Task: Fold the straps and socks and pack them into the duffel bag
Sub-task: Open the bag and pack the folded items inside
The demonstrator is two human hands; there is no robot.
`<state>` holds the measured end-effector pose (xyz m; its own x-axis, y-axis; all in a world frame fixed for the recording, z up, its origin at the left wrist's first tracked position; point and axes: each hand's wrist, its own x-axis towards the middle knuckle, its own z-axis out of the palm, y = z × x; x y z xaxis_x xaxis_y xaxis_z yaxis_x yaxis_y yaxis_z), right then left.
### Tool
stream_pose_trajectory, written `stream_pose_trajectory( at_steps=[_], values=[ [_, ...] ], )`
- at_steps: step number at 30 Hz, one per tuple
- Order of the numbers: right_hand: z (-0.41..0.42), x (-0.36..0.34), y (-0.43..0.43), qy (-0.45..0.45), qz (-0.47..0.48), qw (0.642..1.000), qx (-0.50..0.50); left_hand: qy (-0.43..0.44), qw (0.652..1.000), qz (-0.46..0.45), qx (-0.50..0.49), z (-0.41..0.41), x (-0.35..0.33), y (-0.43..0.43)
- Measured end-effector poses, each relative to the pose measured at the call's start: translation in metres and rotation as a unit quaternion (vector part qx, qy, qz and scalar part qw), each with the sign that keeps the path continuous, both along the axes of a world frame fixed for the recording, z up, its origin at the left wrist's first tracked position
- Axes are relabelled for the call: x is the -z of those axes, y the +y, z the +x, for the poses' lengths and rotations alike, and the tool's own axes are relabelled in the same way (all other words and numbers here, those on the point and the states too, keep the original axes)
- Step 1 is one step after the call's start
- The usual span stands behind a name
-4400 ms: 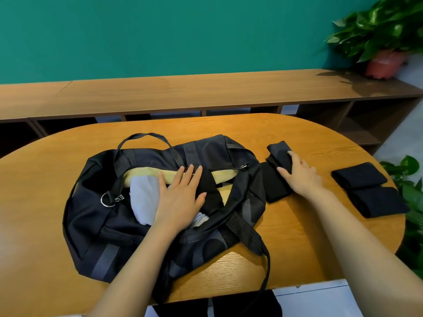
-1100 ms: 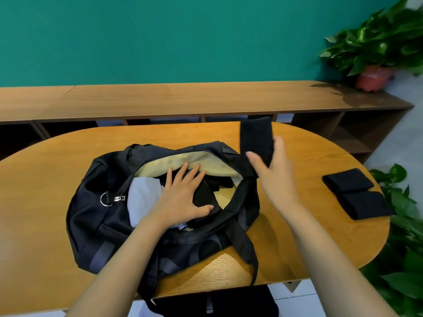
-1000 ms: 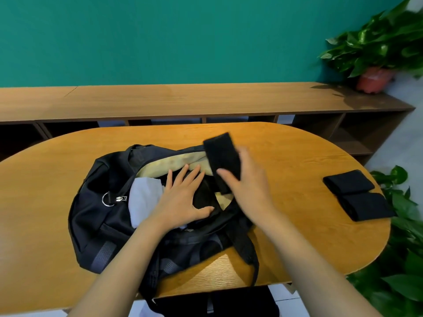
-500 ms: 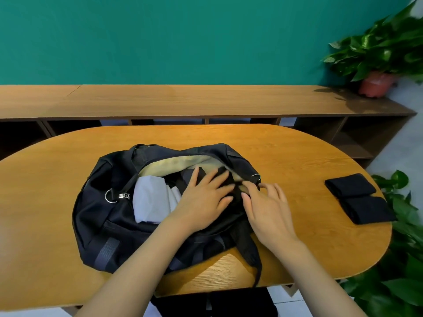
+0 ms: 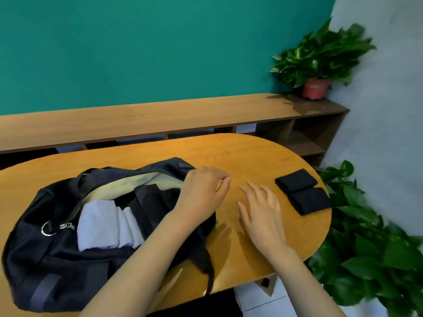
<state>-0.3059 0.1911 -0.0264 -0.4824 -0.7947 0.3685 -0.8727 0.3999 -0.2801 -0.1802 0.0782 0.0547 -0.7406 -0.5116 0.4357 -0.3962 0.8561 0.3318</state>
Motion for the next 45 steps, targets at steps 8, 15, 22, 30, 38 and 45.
stream_pose_trajectory(
  at_steps=[8, 15, 22, 30, 38, 45],
  values=[
    [-0.076, 0.019, 0.029, -0.071, 0.113, 0.965, 0.227, -0.156, 0.982, 0.085, 0.061, -0.15, 0.043, 0.026],
    [-0.117, 0.038, 0.042, -0.161, 0.004, 0.978, 0.134, -0.207, 0.961, 0.162, 0.083, -0.201, 0.08, 0.018],
    [-0.106, 0.038, 0.048, -0.206, -0.051, 0.977, -0.022, -0.065, 0.958, 0.239, -0.147, -0.177, 0.093, 0.001],
    [-0.094, 0.023, 0.038, -0.312, 0.052, 0.943, 0.101, -0.229, 0.959, 0.167, 0.021, -0.163, 0.099, -0.012],
    [-0.114, -0.005, 0.039, -0.441, -0.041, 0.889, 0.116, -0.269, 0.963, 0.028, 0.002, -0.139, 0.098, -0.006],
    [-0.121, -0.026, -0.037, -0.489, -0.16, 0.85, 0.115, -0.242, 0.969, 0.041, 0.001, -0.123, 0.109, 0.011]
  ],
)
